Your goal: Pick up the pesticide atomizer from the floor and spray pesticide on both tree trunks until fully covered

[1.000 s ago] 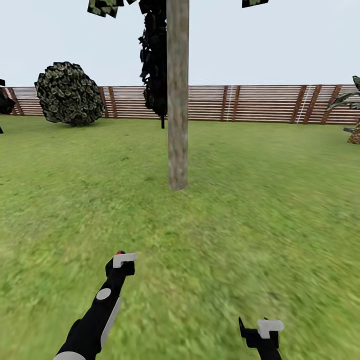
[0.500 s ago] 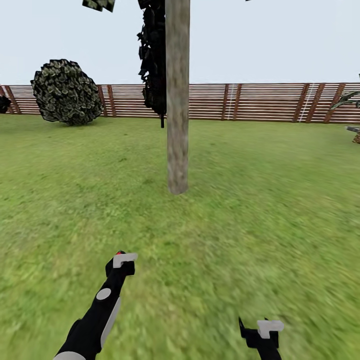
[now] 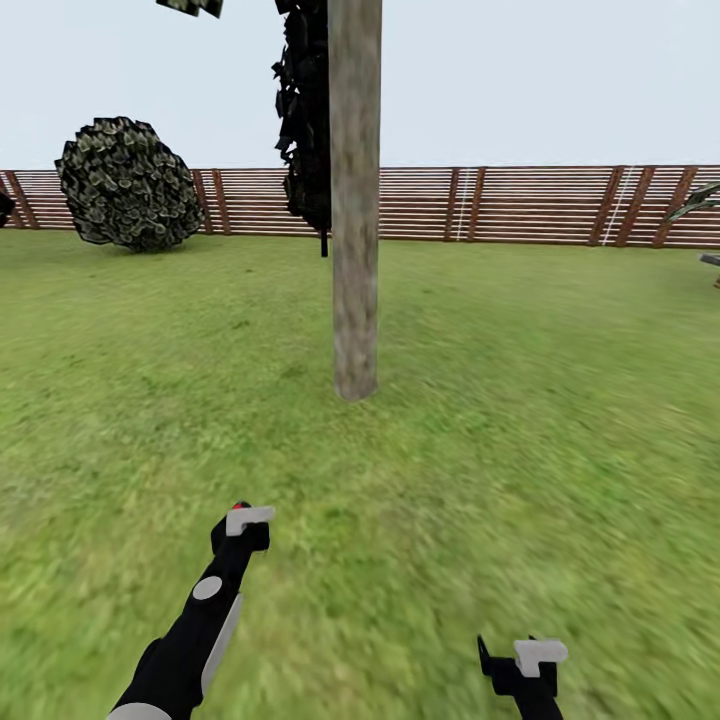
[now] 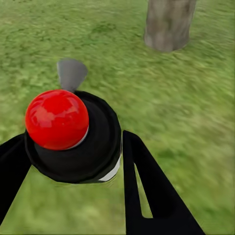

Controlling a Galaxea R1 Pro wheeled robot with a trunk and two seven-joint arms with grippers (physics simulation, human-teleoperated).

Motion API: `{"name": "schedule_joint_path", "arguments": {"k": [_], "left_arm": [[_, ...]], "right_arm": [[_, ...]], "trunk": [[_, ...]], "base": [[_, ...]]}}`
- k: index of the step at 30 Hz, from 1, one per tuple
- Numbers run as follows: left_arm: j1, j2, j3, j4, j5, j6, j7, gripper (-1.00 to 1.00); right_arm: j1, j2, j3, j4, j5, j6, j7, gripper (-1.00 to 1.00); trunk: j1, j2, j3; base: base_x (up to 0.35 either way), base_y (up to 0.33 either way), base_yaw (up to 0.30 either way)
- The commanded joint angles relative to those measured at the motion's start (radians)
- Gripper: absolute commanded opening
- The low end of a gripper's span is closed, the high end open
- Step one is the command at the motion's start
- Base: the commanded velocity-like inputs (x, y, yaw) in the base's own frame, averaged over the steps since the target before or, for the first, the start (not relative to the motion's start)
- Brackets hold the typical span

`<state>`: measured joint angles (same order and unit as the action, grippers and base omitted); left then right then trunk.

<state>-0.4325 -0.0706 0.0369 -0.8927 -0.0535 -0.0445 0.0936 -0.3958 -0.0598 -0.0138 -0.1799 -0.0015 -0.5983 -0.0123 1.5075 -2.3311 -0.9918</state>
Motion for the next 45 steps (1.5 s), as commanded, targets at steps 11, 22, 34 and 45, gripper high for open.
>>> {"name": "schedule_joint_path", "arguments": {"k": [11,22,34,45], "left_arm": [[0.0,0.0,0.0,0.0,0.0,0.0,0.0,-1.0],[0.0,0.0,0.0,0.0,0.0,0.0,0.0,-1.0],[0.0,0.0,0.001,0.0,0.0,0.0,0.0,-1.0],[0.0,0.003,0.001,0.0,-0.002,0.003,0.0,-1.0]], "right_arm": [[0.0,0.0,0.0,0.0,0.0,0.0,0.0,1.0],[0.0,0.0,0.0,0.0,0.0,0.0,0.0,1.0],[0.0,0.0,0.0,0.0,0.0,0.0,0.0,1.0],[0.0,0.009,-0.001,-0.002,-0.002,0.0,0.001,1.0]], "trunk": [[0.0,0.0,0.0],[0.0,0.0,0.0],[0.0,0.0,0.0],[0.0,0.0,0.0]], "base": [[0.338,0.0,0.0],[0.339,0.0,0.0],[0.338,0.0,0.0],[0.339,0.0,0.0]]}}
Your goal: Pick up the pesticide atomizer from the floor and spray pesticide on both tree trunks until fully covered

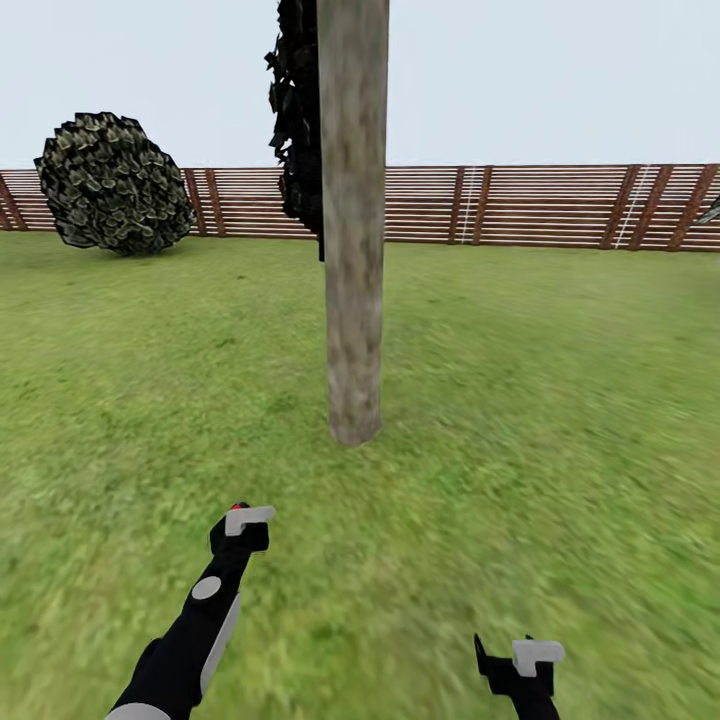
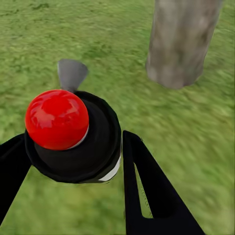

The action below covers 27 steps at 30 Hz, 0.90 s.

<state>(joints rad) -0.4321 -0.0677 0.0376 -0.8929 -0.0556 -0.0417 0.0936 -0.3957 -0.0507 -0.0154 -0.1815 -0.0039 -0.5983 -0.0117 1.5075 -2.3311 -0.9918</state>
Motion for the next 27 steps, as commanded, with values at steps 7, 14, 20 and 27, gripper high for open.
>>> {"name": "schedule_joint_path", "arguments": {"k": [7,14,20,27], "left_arm": [[0.002,0.001,-0.001,0.009,0.001,-0.003,-0.001,-1.0],[0.003,0.008,-0.003,0.005,-0.006,0.014,-0.003,-1.0],[0.003,0.01,-0.014,0.013,-0.012,0.061,-0.005,-1.0],[0.026,0.022,-0.013,0.019,-0.04,0.067,-0.011,-1.0]], "right_arm": [[0.0,-0.004,0.001,0.021,0.001,0.0,0.001,1.0],[0.0,-0.001,0.002,0.027,0.003,0.001,0.001,1.0],[0.0,0.002,0.004,0.025,0.005,0.001,0.004,1.0],[-0.001,0.005,0.015,0.017,0.01,0.001,0.009,1.0]], "trunk": [[0.0,0.0,0.0],[0.0,0.0,0.0],[0.0,0.0,0.0],[0.0,0.0,0.0]], "base": [[0.338,0.0,0.0],[0.338,0.0,0.0],[0.337,0.0,0.0],[0.111,0.0,0.0]]}}
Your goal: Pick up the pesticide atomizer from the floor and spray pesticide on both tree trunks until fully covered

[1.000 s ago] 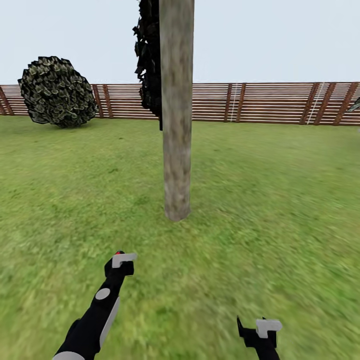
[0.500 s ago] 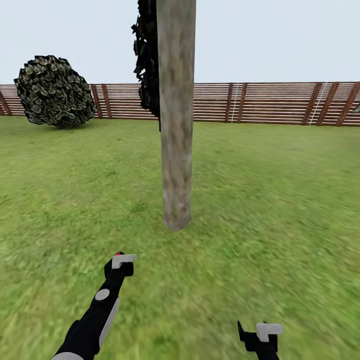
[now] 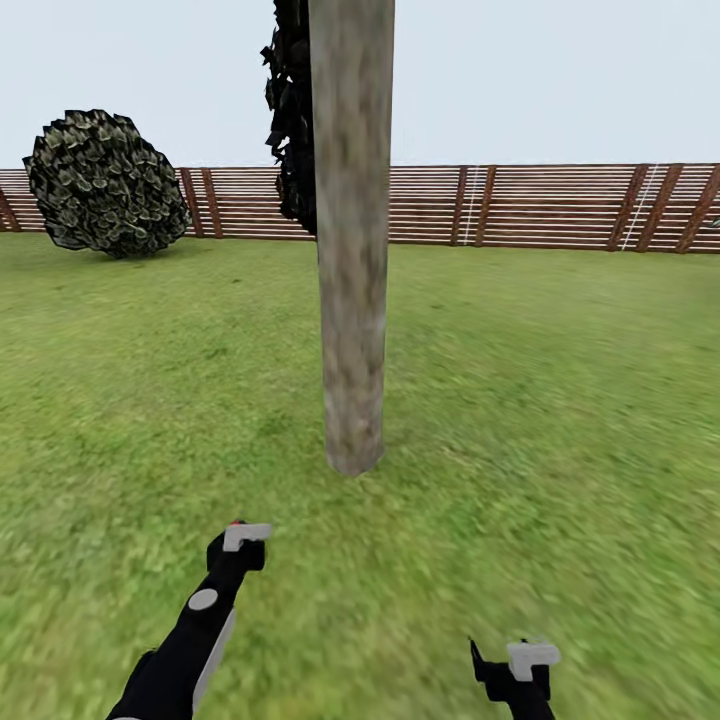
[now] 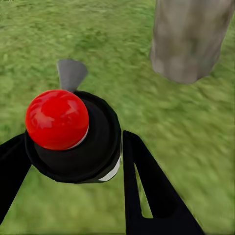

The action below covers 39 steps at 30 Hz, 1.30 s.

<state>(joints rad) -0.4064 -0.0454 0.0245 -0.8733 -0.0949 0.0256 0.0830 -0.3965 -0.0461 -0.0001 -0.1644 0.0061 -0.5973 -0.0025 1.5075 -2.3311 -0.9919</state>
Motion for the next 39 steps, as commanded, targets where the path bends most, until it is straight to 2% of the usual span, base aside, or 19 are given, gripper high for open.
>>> {"name": "schedule_joint_path", "arguments": {"k": [1,4,6,7,8,9,10,11,12,13,14,15,16,17,19,25,31,39], "left_arm": [[0.007,0.016,-0.002,0.001,-0.024,0.003,-0.005,-1.0],[0.012,0.041,-0.013,0.014,-0.082,0.019,-0.049,-1.0],[0.002,0.065,-0.018,0.054,-0.121,0.027,-0.18,-1.0],[0.001,0.079,-0.019,0.07,-0.128,0.028,-0.238,-1.0],[0.0,0.101,-0.019,0.098,-0.135,0.03,-0.334,-1.0],[-0.001,0.112,-0.02,0.116,-0.138,0.03,-0.391,-1.0],[-0.003,0.119,-0.02,0.133,-0.141,0.031,-0.447,-1.0],[-0.004,0.126,-0.02,0.149,-0.148,0.031,-0.515,-1.0],[-0.005,0.127,-0.02,0.152,-0.154,0.032,-0.532,-1.0],[-0.007,0.129,-0.022,0.158,-0.189,0.034,-0.578,-1.0],[-0.008,0.129,-0.024,0.159,-0.206,0.036,-0.592,-1.0],[-0.016,0.126,-0.028,0.161,-0.263,0.053,-0.63,-1.0],[-0.03,0.12,-0.031,0.163,-0.351,0.091,-0.693,-1.0],[-0.037,0.118,-0.033,0.164,-0.399,0.115,-0.733,-1.0],[-0.044,0.106,-0.041,0.159,-0.397,0.114,-0.731,-1.0],[-0.038,0.078,-0.028,0.165,-0.377,0.102,-0.713,-1.0],[-0.037,0.05,-0.037,0.172,-0.384,0.11,-0.716,-1.0],[-0.059,0.043,-0.081,0.174,-0.421,0.137,-0.722,-1.0]], "right_arm": [[-0.001,0.001,0.02,-0.016,0.01,0.001,0.001,1.0],[-0.002,0.001,0.072,-0.114,0.042,0.022,0.003,1.0],[-0.002,0.001,0.113,-0.211,0.067,0.105,0.005,1.0],[-0.004,0.001,0.132,-0.235,0.078,0.148,0.01,1.0],[-0.013,0.001,0.172,-0.265,0.095,0.221,0.043,1.0],[-0.024,0.002,0.195,-0.284,0.104,0.264,0.08,1.0],[-0.041,0.002,0.212,-0.301,0.111,0.303,0.141,1.0],[-0.069,0.002,0.227,-0.322,0.117,0.343,0.243,1.0],[-0.078,0.002,0.23,-0.327,0.118,0.352,0.275,1.0],[-0.099,0.002,0.237,-0.344,0.12,0.37,0.36,1.0],[-0.104,0.002,0.239,-0.351,0.121,0.373,0.386,1.0],[-0.111,0.002,0.244,-0.368,0.122,0.379,0.436,1.0],[-0.117,0.002,0.254,-0.392,0.124,0.385,0.494,1.0],[-0.119,0.002,0.264,-0.406,0.124,0.388,0.522,1.0],[-0.131,0.013,0.275,-0.413,0.133,0.393,0.532,1.0],[-0.139,0.039,0.262,-0.404,0.125,0.381,0.515,1.0],[-0.142,0.052,0.261,-0.402,0.128,0.38,0.512,1.0],[-0.147,0.058,0.267,-0.415,0.17,0.384,0.553,1.0]], "trunk": [[0.0,0.0,0.0],[0.0,0.0,0.0],[0.0,0.0,0.0],[0.0,0.0,0.0],[0.0,0.0,0.0],[0.0,0.0,0.0],[0.0,0.0,0.0],[0.0,0.0,0.0],[0.0,0.0,0.0],[0.0,0.0,0.0],[0.0,0.0,0.0],[0.0,0.0,0.0],[0.0,0.0,0.0],[0.0,0.0,0.0],[0.0,0.0,0.0],[0.0,0.0,0.0],[0.0,0.0,0.0],[0.0,0.0,0.0]], "base": [[0.013,0.0,0.0],[0.006,0.0,0.0],[0.001,0.0,0.0],[0.0,0.0,0.0],[0.0,0.0,0.0],[0.0,0.0,0.0],[0.0,0.0,0.0],[0.0,0.0,0.0],[0.0,0.0,0.0],[0.0,0.0,0.0],[0.0,0.0,0.0],[0.0,0.0,0.0],[0.0,0.0,0.0],[0.0,0.0,0.0],[0.0,0.0,0.0],[0.0,0.0,0.0],[0.0,0.0,0.0],[0.0,0.0,0.0]]}}
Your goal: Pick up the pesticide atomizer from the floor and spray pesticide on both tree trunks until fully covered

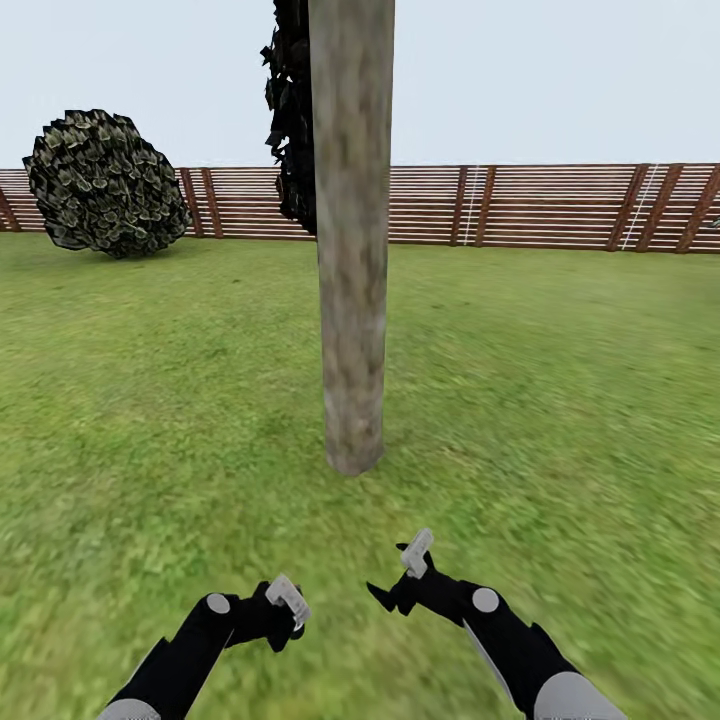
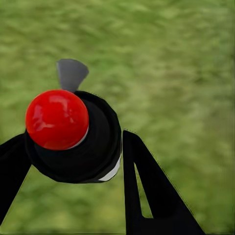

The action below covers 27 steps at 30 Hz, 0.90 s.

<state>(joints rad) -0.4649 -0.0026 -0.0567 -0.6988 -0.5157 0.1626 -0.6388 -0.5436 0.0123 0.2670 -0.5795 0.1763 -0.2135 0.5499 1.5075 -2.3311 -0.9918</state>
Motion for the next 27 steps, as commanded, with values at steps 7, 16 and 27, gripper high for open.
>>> {"name": "schedule_joint_path", "arguments": {"k": [7,16,27], "left_arm": [[-0.02,-0.008,-0.04,-0.001,-0.034,0.039,-0.004,-1.0],[-0.058,-0.01,-0.253,-0.001,-0.036,0.129,-0.114,-1.0],[-0.066,-0.031,-0.254,0.001,-0.068,0.129,-0.142,-1.0]], "right_arm": [[-0.019,0.003,0.013,-0.029,0.038,0.003,0.039,1.0],[-0.021,0.003,0.076,-0.031,0.198,0.005,0.297,1.0],[-0.033,0.003,0.078,-0.03,0.198,0.004,0.304,-1.0]], "trunk": [[0.0,0.0,0.0],[0.0,0.0,0.0],[0.0,0.0,0.0]], "base": [[0.0,0.0,0.0],[0.0,0.0,0.0],[0.0,0.0,0.0]]}}
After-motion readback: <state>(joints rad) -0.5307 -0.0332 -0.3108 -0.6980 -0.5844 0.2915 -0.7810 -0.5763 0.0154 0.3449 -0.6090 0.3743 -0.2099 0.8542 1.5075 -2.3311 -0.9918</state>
